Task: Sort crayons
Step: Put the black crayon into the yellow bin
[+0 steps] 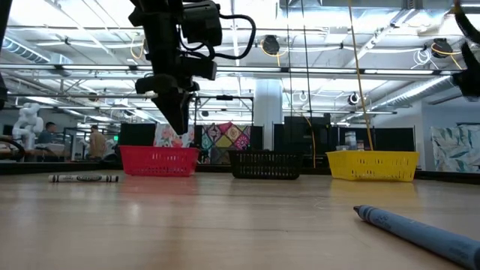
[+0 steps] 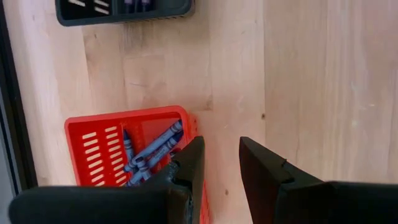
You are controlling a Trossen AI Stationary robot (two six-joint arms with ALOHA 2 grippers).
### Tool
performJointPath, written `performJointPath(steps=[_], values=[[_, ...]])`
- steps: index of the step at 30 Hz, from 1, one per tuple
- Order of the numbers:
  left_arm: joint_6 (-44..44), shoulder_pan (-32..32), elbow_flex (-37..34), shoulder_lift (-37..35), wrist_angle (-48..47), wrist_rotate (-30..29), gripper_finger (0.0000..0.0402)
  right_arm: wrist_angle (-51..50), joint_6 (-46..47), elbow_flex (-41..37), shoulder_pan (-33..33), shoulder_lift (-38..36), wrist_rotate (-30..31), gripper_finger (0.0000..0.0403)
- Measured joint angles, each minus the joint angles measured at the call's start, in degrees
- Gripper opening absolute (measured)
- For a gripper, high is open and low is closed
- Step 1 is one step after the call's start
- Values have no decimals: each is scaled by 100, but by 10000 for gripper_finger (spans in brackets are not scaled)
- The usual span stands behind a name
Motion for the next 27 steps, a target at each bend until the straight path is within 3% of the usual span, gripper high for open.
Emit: performJointPath(steps=[15, 27], values=[[3, -318, 2, -4, 95, 21, 93, -2572, -968, 66, -946, -1645, 881, 1], [6, -651, 2, -4, 413, 25, 93, -2906, -2915, 72, -2496, -2535, 1929, 0]])
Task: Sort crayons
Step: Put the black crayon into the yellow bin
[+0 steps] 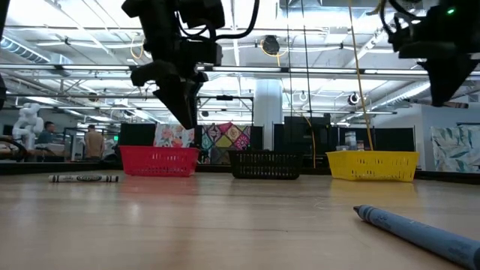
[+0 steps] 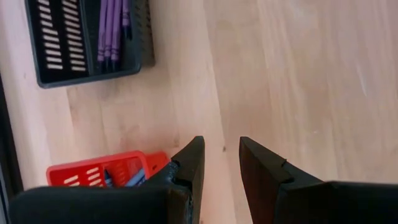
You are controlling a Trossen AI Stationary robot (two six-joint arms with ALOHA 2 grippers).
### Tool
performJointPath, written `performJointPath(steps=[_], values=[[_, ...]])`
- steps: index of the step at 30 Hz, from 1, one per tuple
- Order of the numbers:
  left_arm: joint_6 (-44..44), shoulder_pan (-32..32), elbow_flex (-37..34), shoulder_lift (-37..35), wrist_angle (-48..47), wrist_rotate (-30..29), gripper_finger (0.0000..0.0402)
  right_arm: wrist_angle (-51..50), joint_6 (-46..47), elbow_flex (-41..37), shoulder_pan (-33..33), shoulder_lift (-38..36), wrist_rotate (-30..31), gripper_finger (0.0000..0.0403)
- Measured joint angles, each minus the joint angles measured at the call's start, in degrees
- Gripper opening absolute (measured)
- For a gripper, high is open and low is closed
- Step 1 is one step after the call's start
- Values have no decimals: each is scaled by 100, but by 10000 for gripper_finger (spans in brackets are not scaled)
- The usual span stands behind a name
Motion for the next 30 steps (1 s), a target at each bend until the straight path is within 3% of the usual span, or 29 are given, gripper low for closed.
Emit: performJointPath(steps=[9, 18, 26, 30], values=[[2, -57, 0, 0, 34, 0, 93, 306, -2277, 4, -1333, -28, 480, 0], [5, -93, 0, 0, 196, 0, 93, 1646, -4851, 4, -2350, 88, 702, 0], [153, -381, 0, 0, 669, 9, 93, 2034, -6253, 11, -2939, 617, 700, 0], [197, -548, 0, 0, 1008, 365, 93, 2094, -6709, 11, -3158, 928, 666, 0]])
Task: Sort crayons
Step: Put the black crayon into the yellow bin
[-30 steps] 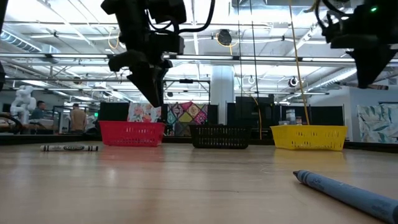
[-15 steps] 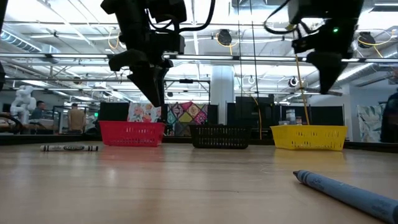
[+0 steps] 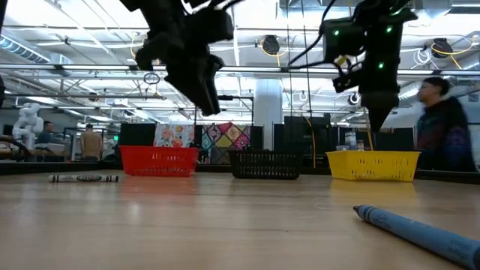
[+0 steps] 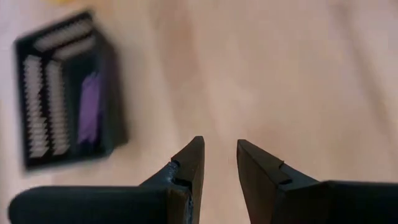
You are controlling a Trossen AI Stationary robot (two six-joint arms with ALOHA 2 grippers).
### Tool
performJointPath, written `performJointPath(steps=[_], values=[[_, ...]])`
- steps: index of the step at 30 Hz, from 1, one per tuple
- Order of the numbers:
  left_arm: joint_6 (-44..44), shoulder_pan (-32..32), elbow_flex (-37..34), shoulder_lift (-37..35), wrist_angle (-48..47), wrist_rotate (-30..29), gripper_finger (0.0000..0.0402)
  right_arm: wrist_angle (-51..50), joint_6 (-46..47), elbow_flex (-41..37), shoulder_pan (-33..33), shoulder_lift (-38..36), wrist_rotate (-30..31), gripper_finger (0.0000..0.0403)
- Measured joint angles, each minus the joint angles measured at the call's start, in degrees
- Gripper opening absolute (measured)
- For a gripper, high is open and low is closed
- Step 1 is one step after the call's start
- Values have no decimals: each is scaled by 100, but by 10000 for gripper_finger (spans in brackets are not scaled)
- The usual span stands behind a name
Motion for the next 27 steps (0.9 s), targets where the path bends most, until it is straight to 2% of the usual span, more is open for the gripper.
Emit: performJointPath(steps=[5, 11, 17, 27], values=[[2, -202, 0, 0, 511, 515, 93, 170, -513, 0, -213, 409, -277, 0], [7, -381, 0, 0, 809, 534, 93, 219, -864, 0, -430, 830, -274, 2], [10, -503, 0, 7, 1147, 536, 93, 270, -902, 0, -561, 928, -273, 13], [268, -637, -2, 244, 1662, 527, 93, 398, -901, 0, -563, 928, -269, 57]])
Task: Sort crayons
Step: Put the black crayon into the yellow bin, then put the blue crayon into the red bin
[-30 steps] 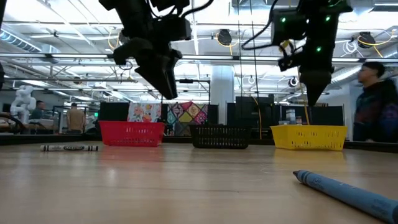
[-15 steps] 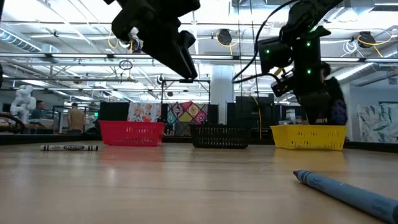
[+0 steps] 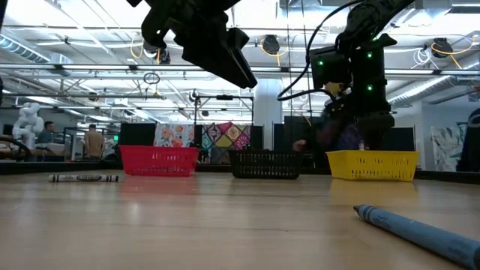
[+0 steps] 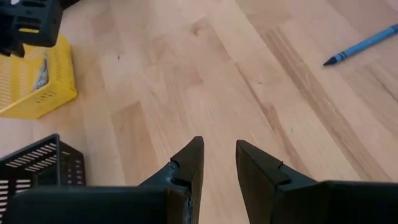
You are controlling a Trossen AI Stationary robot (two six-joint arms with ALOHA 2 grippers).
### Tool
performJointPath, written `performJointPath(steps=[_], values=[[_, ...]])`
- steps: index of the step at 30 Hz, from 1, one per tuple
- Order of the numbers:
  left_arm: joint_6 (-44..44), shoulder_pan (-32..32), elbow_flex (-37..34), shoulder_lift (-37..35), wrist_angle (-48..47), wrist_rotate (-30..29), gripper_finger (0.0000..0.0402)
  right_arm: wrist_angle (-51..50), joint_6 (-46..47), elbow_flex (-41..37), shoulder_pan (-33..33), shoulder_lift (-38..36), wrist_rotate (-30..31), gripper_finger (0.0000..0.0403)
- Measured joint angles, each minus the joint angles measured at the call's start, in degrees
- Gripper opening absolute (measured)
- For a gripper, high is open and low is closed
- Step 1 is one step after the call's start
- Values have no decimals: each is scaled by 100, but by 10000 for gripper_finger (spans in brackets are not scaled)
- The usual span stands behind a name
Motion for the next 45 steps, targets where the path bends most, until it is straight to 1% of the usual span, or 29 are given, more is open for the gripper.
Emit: performJointPath(steps=[6, 10, 13, 18, 21, 24, 27, 32, 36, 41, 45], values=[[-4, -1, 0, 5, 19, -71, 93, -6, 50, 0, 2, 0, 66, 89], [-23, -4, 0, -10, -97, -515, 93, -265, 180, 16, 15, 0, 460, 106], [-263, -4, 0, -39, -284, -942, 93, -626, 240, 153, 24, 0, 458, 115], [-475, 13, 2, -226, -1076, -1285, 93, -1263, 750, 622, 143, 0, 455, 118], [-732, 18, -2, -388, -1664, -1440, 93, -1657, 1396, 985, 271, 0, 436, 117], [-1071, 20, 0, -605, -2427, -1531, 93, -2146, 2292, 1340, 406, -6, 15, 117], [-1424, 29, 0, -801, -2963, -1548, 93, -2366, 3047, 1502, 607, -70, -411, 117], [-1985, 58, -44, -1108, -3728, -1700, 93, -2355, 3536, 1471, 1123, -188, -831, 117], [-2266, 64, -163, -1377, -4014, -1847, 93, -2303, 4218, 1460, 1538, -201, -974, 117], [-2576, 69, -374, -1581, -4059, -1847, 93, -2228, 5110, 1460, 1995, -200, -1391, 117], [-2851, 69, -488, -1562, -4109, -1843, 93, -2054, 5436, 1458, 2292, -201, -1543, 116]])
